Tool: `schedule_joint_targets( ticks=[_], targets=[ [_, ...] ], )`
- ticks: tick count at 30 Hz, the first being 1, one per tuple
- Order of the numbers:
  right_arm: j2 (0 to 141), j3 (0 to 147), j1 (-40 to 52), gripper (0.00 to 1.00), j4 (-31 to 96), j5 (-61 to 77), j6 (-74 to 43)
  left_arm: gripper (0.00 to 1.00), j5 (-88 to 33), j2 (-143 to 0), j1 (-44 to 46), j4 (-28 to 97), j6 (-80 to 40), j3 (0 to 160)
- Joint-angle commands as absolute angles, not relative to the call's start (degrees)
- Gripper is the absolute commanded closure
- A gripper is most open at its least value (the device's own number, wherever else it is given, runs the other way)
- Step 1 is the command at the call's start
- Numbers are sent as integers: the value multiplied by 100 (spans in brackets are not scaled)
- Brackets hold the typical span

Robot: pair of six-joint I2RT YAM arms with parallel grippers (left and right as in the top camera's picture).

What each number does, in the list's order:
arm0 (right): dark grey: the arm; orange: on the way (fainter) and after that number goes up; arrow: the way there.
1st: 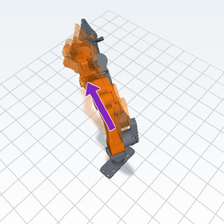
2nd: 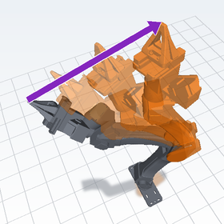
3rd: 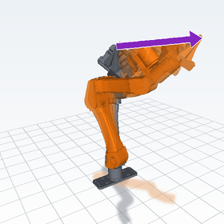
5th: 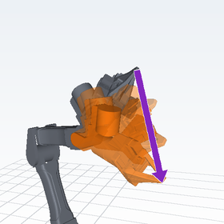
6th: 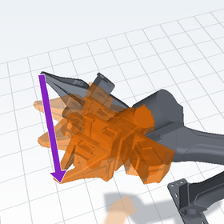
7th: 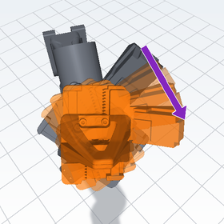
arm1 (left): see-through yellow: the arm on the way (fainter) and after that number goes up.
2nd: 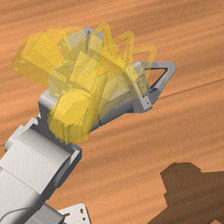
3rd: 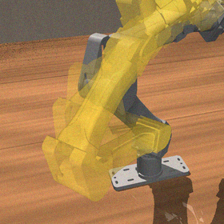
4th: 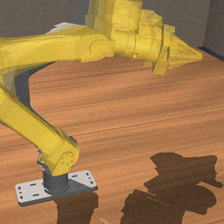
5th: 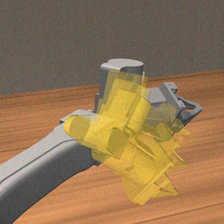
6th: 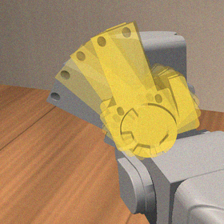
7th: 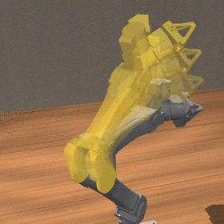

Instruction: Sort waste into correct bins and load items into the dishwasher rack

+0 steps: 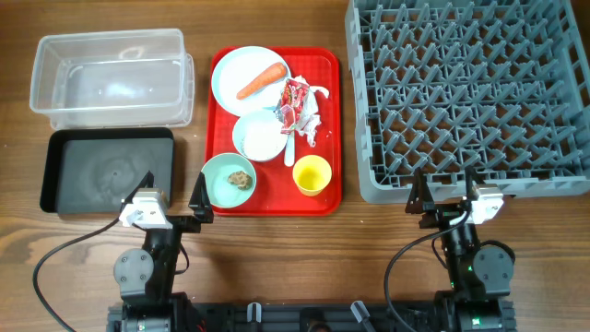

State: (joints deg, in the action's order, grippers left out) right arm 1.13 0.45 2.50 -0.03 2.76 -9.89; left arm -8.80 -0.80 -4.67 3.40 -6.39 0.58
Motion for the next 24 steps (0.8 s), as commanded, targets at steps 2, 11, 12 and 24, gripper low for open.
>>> schedule_joint_targets(
  ticks=[2, 11, 12, 24],
  targets=[
    [130, 30, 228, 0, -16, 344, -1063, 0, -888, -38, -499, 364, -692, 32],
    [130, 30, 228, 0, -16, 344, -1066, 0, -888, -38, -499, 364, -690, 32],
    [130, 30, 228, 0, -16, 344, -1066, 0, -888, -38, -499, 362, -690, 32],
    [130, 30, 228, 0, -204, 121, -1057, 0, -888, -38, -499, 353, -690, 32]
  ],
)
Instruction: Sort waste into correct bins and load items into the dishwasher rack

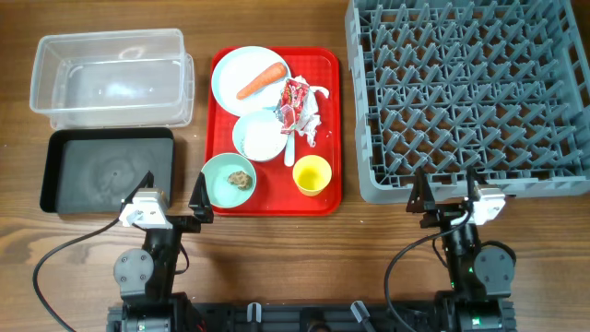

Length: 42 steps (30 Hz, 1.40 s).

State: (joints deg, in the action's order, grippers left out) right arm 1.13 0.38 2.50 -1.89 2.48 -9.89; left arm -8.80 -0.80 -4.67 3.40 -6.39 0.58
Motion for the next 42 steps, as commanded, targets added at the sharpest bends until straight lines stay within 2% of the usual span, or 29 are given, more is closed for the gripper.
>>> schedule_joint_targets(
  ticks=[1, 6, 10, 14, 17, 22, 25, 27, 30, 32, 35, 42],
  targets=[
    [130, 30, 228, 0, -298, -3, -1059, 0, -947, -38, -499, 360, -696, 32],
    [130, 38, 228, 0, -1483, 349, -2034, 0, -1308, -45, -499, -504, -1028, 56],
    [154, 412, 228, 0, -1601, 432, -1896, 0, -1376, -248, -499, -489, -1398, 523],
    [552, 1179, 228, 0, -1500, 451, -1393, 0, -1566, -1162, -499, -154, -1380, 1623],
    [1205, 2104, 228, 0, -718, 696, -1350, 0, -1761, -2244, -497, 344, -1306, 2821],
    [2902, 4274, 228, 0, 921, 932, -882, 0, -1800, -4670, -305, 2180, -895, 5682],
    [4388, 6254, 228, 0, 2773, 928, -491, 0, -1752, -6820, 187, 4254, -613, 8147],
    [5555, 7725, 228, 0, 4272, 932, -331, 0, -1153, -8619, 849, 5384, -467, 9880],
    [6340, 8399, 228, 0, 5048, 880, -235, 0, -954, -9813, 1343, 5478, -469, 10549],
    [6740, 8414, 228, 0, 5221, 884, -191, 0, -967, -10567, 1693, 5107, -471, 10560],
    [7236, 8414, 228, 0, 5610, 908, -209, 0, -1450, -11415, 1970, 4757, -510, 10560],
    [7918, 8414, 228, 0, 6114, 908, -207, 0, -1352, -12433, 2359, 4381, -515, 10560]
  ],
)
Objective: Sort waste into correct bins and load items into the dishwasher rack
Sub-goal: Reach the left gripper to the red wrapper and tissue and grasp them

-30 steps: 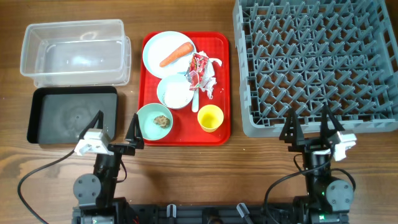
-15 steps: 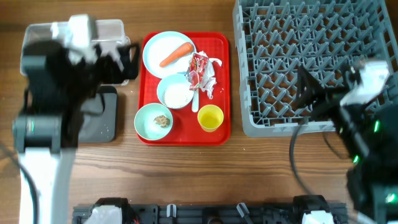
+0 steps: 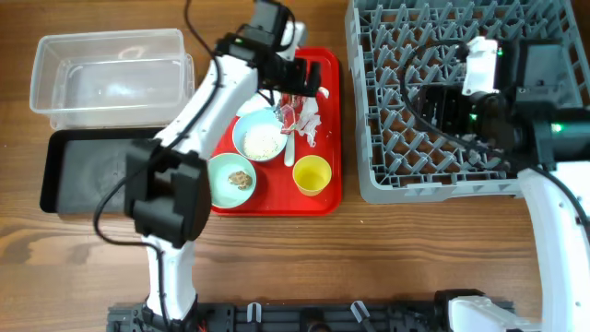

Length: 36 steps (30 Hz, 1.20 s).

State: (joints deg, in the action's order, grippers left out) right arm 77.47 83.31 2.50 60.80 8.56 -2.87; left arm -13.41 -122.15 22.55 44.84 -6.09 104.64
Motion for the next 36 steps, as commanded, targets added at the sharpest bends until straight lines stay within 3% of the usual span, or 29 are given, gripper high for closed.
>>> schedule_joint_targets(
  ticks=[1, 7, 15, 18, 22, 25, 32, 36],
  targets=[
    [7957, 8414, 228, 0, 6112, 910, -207, 0, -1151, -12479, 2390, 4377, -532, 10560],
    [8060, 8414, 228, 0, 6097, 952, -196, 0, 126, -12796, 2458, 4438, -1251, 10554],
    [8060, 8414, 228, 0, 6095, 954, -198, 1, 204, -13085, 2512, 4547, -1247, 10554],
    [8060, 8414, 228, 0, 6093, 954, -204, 18, 204, -13082, 2563, 4510, -1247, 10556],
    [8060, 8414, 228, 0, 6093, 954, -211, 55, 204, -13082, 2567, 4499, -1247, 10556],
    [8060, 8414, 228, 0, 6093, 954, -209, 78, 204, -13082, 2567, 4488, -1247, 10556],
    [8060, 8414, 228, 0, 6093, 952, -209, 96, 204, -12715, 2567, 4434, -1249, 10578],
    [8060, 8414, 228, 0, 6090, 952, -209, 96, 204, -12313, 2567, 4427, -1249, 10578]
  ],
)
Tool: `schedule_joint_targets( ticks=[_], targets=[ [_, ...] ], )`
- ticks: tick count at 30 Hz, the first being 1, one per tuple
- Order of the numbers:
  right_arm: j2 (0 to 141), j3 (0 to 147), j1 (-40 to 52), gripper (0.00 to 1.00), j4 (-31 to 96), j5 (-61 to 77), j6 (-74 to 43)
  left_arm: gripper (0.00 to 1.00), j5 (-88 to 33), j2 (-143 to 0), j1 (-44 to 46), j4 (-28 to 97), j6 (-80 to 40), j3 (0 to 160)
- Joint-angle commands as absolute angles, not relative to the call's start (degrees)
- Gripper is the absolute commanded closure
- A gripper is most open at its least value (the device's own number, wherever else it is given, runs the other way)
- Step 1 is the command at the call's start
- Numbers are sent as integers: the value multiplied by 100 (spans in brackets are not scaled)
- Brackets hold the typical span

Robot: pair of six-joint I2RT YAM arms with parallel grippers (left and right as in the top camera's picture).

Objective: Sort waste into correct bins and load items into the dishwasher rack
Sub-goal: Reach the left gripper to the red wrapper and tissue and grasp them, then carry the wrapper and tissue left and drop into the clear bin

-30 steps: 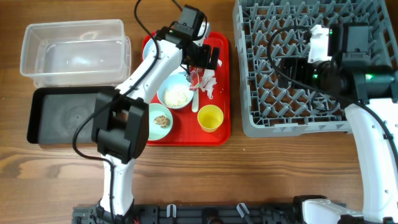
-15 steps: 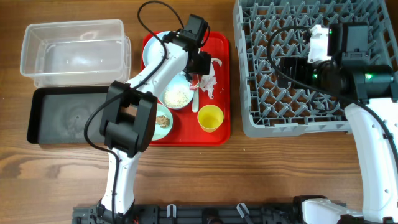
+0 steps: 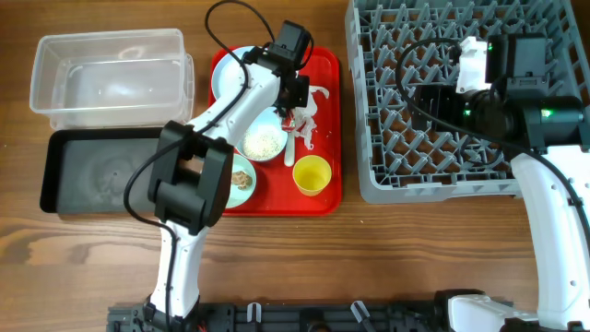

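A red tray (image 3: 324,138) holds a white plate (image 3: 228,76), a white bowl of rice (image 3: 265,143), a green bowl with scraps (image 3: 241,177), a yellow cup (image 3: 311,174) and a crumpled red-and-white wrapper (image 3: 310,118). My left arm reaches across the plate and hides the carrot. My left gripper (image 3: 297,100) is down on the wrapper's red part, its fingers too dark to read. My right gripper (image 3: 426,100) hangs open over the grey dishwasher rack (image 3: 479,37), holding nothing.
A clear plastic bin (image 3: 109,74) stands at the back left, with a black bin (image 3: 103,171) in front of it. A white utensil (image 3: 289,148) lies on the tray between the rice bowl and the cup. The rack fills the right side.
My left gripper was open above the wrapper and has come down onto it and turned, now looking narrower. My right gripper has shifted slightly left and back over the rack.
At first both arms were folded at the table's front edge, grippers open, and stayed so. Then the left arm was stretched out over the tray above the wrapper and the right arm was over the rack. Now the left gripper sits on the wrapper.
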State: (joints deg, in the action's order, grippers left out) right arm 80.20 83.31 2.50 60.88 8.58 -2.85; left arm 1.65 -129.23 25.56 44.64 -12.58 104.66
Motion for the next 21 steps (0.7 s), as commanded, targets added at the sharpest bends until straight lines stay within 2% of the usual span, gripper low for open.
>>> schedule_joint_targets(
  ticks=[1, 12, 21],
  targets=[
    [8060, 8414, 228, 0, 6090, 952, -209, 96, 204, -12210, 2567, 4412, -1249, 10578],
    [8060, 8414, 228, 0, 6088, 952, -209, 96, 224, -11050, 2309, 4392, -1450, 10578],
    [8060, 8414, 228, 0, 6018, 954, -209, 96, 320, -10425, 631, 4508, -1544, 10575]
  ],
)
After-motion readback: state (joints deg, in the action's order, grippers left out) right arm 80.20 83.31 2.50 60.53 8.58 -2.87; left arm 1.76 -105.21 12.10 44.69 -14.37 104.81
